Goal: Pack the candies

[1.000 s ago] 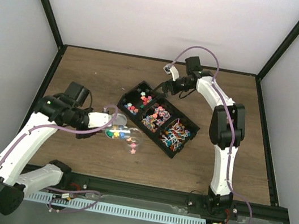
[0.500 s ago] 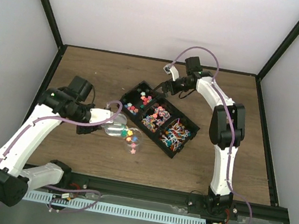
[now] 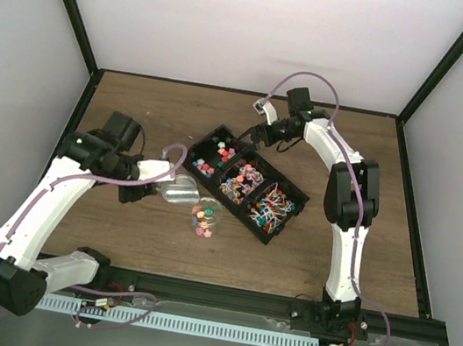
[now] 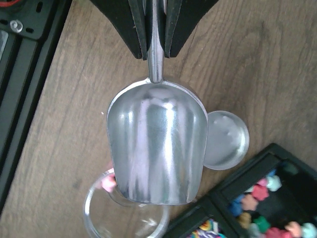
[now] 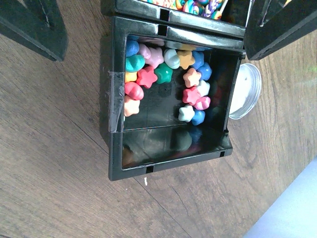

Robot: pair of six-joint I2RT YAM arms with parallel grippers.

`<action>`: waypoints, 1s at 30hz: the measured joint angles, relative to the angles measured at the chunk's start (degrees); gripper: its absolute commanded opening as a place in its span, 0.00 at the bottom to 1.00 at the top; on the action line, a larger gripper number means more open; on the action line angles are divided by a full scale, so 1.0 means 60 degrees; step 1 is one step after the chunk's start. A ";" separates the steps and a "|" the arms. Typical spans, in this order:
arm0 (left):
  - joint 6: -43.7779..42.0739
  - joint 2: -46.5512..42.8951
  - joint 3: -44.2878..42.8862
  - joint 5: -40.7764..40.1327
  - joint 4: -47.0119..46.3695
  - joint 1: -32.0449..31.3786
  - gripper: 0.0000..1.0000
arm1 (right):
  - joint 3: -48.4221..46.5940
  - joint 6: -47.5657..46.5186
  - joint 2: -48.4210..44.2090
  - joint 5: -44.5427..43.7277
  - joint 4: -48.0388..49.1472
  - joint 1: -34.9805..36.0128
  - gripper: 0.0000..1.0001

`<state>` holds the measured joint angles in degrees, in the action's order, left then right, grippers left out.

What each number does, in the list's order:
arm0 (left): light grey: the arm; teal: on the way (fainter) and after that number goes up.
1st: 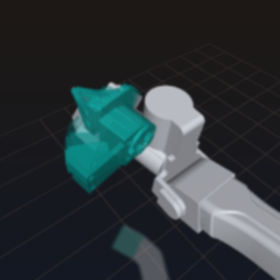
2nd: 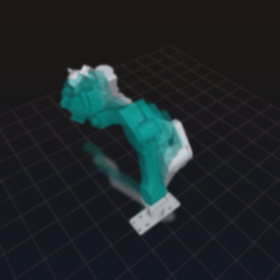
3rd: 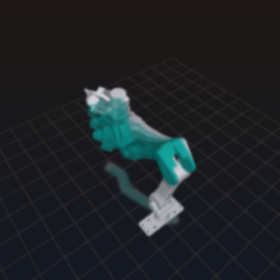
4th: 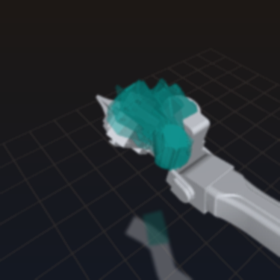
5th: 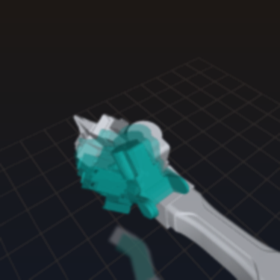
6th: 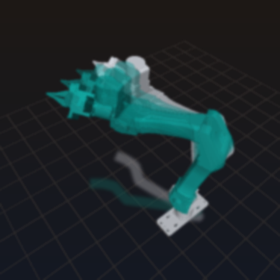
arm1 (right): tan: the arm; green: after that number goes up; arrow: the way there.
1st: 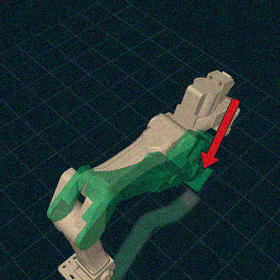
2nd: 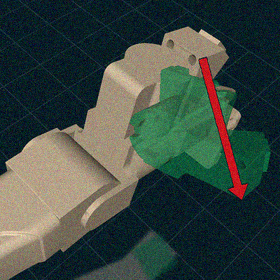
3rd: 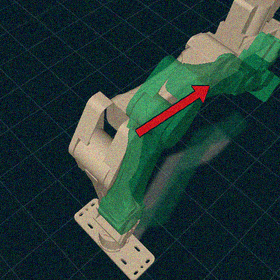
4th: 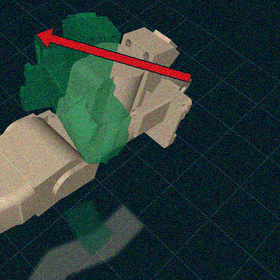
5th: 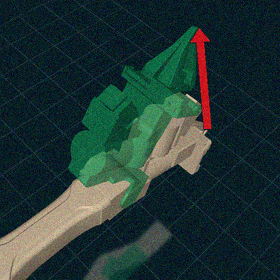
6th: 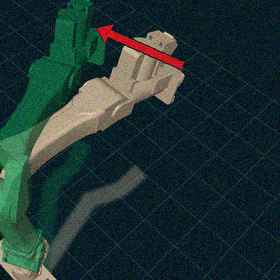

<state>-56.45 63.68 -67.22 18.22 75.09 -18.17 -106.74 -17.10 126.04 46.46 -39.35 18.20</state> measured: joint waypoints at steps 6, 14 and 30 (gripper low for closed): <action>0.1464 0.0882 -0.1027 0.0095 -0.0521 0.0499 0.04 | 0.0000 0.0007 0.0000 -0.0022 0.0004 0.0000 0.99; 0.3315 0.3453 -0.2503 -0.0543 -0.1191 0.0546 0.04 | 0.0168 -0.0066 0.0000 -0.0335 -0.0087 -0.0004 0.94; 0.4240 0.5807 -0.3264 -0.1679 -0.1530 -0.0510 0.04 | 0.1078 -0.0823 -0.0018 -0.0627 -0.0710 -0.0452 0.77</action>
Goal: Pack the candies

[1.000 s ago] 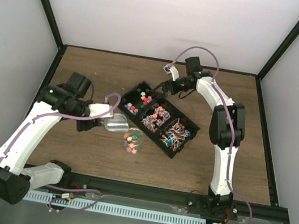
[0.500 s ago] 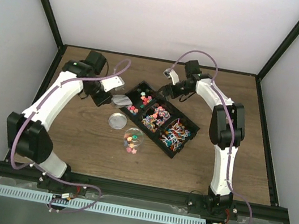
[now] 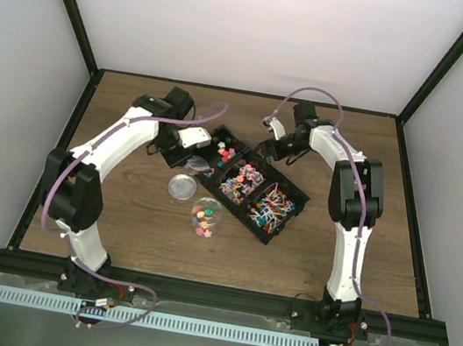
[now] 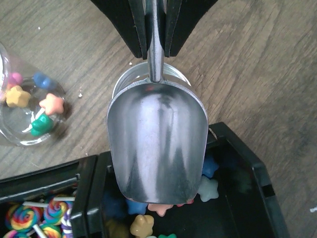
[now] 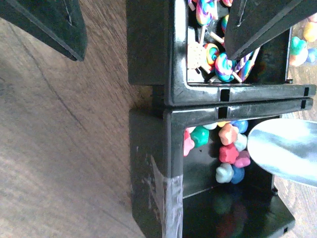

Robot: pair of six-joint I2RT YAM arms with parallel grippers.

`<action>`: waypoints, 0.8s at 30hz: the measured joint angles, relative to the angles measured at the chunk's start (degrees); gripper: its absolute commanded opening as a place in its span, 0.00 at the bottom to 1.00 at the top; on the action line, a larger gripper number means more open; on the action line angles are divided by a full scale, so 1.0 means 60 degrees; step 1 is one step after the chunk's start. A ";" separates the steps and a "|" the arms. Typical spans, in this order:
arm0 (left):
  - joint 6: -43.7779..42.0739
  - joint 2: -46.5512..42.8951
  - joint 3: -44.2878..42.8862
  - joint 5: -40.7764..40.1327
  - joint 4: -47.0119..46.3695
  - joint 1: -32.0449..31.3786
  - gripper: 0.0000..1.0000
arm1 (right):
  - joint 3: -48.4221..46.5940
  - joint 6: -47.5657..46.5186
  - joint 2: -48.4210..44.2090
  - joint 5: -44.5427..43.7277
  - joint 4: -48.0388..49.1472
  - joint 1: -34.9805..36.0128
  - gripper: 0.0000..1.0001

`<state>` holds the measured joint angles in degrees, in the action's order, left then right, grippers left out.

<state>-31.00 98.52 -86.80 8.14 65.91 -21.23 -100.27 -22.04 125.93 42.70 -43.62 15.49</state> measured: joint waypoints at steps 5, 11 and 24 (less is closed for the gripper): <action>0.0277 0.0678 -0.0073 -0.0076 -0.0514 -0.0095 0.04 | 0.0262 0.0004 0.0000 -0.0124 0.0040 0.0117 0.71; 0.0412 0.1344 -0.0459 -0.0284 -0.1013 -0.0295 0.04 | 0.0313 -0.0011 0.0000 -0.0131 0.0142 0.0204 0.58; 0.0852 0.2116 -0.0900 -0.0171 -0.1759 -0.0739 0.04 | 0.0415 -0.0036 0.0000 -0.0044 0.0382 0.0237 0.41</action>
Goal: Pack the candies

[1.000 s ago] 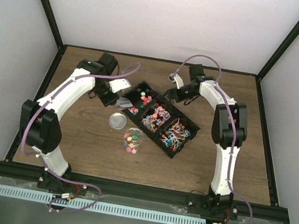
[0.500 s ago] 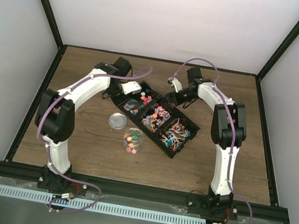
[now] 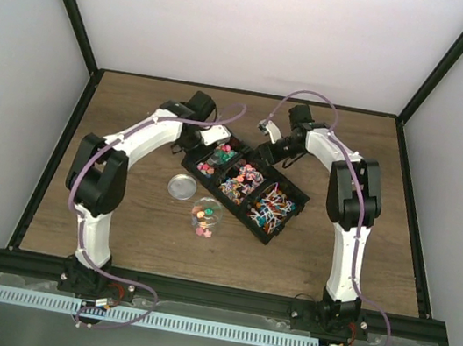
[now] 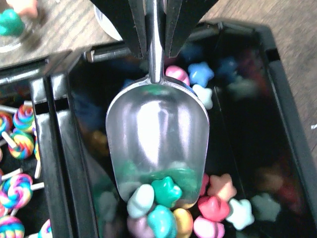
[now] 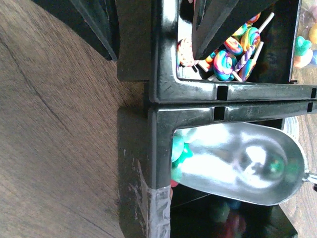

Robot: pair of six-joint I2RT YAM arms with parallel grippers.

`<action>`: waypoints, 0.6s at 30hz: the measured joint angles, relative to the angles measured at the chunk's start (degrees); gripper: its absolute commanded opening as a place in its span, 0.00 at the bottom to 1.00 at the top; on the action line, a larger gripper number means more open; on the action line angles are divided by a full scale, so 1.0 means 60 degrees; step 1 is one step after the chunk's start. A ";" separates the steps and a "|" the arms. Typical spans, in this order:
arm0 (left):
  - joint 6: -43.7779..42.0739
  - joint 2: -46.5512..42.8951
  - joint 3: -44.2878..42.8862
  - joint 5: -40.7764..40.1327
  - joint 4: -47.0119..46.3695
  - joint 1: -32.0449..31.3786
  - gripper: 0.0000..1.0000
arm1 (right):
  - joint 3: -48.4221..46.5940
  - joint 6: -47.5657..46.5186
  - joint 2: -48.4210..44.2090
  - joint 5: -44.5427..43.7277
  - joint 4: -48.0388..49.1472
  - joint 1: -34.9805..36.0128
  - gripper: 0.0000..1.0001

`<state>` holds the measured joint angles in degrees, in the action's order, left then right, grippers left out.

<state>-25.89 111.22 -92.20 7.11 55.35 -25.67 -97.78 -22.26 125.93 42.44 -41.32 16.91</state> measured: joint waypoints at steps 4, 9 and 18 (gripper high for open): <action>0.0426 -0.0251 0.0969 0.0419 -0.1424 0.0036 0.04 | 0.0087 0.0004 0.0000 0.0058 0.0040 0.0018 0.41; 0.0867 -0.0619 0.2167 0.0787 -0.3064 0.0055 0.04 | 0.0087 0.0011 0.0000 0.0091 0.0120 0.0040 0.40; 0.1716 -0.1180 0.4149 0.2036 -0.5734 0.0521 0.04 | 0.0113 0.0055 0.0000 0.0044 0.0189 0.0044 0.41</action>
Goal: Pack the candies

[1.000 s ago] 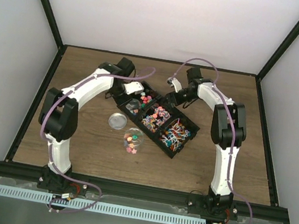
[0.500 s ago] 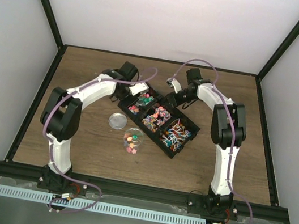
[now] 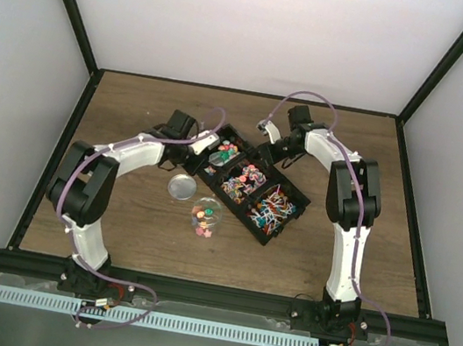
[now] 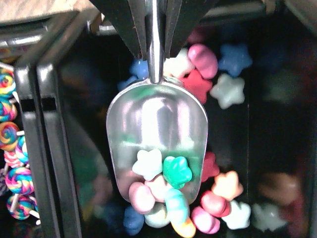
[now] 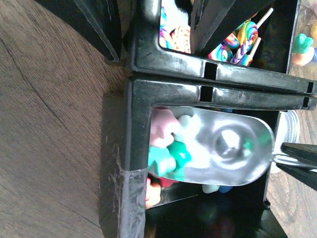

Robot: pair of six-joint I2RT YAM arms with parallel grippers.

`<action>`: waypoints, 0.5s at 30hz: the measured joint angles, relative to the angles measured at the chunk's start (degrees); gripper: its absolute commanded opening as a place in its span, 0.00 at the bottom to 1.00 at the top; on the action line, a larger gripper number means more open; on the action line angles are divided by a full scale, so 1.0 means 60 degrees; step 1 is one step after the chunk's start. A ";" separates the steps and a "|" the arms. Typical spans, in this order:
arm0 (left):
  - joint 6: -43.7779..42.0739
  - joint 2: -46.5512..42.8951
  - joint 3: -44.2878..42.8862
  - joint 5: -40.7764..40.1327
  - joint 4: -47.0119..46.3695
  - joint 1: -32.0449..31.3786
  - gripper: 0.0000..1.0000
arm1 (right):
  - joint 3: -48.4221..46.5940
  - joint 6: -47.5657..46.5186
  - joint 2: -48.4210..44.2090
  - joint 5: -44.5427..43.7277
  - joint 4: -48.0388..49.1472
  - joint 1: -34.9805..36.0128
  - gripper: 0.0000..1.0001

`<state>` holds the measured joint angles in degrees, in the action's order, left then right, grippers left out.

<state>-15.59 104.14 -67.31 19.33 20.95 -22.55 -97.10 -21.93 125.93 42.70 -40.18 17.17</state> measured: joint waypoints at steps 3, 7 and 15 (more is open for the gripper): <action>0.0142 -0.0510 0.0681 0.0350 -0.0433 0.0284 0.04 | 0.0036 0.0106 0.0000 -0.0040 0.0036 -0.0022 0.42; 0.0361 -0.0914 0.1275 0.0831 -0.1064 0.0856 0.04 | 0.0036 0.0284 0.0000 -0.0062 0.0062 -0.0080 0.46; 0.0266 -0.1628 0.2018 0.1581 -0.1920 0.1290 0.04 | 0.0033 0.0495 0.0000 -0.0102 0.0076 -0.0109 0.64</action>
<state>-14.00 94.37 -55.20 28.82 9.43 -14.81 -96.90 -18.96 125.93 42.09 -39.72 16.51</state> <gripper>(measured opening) 0.096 0.572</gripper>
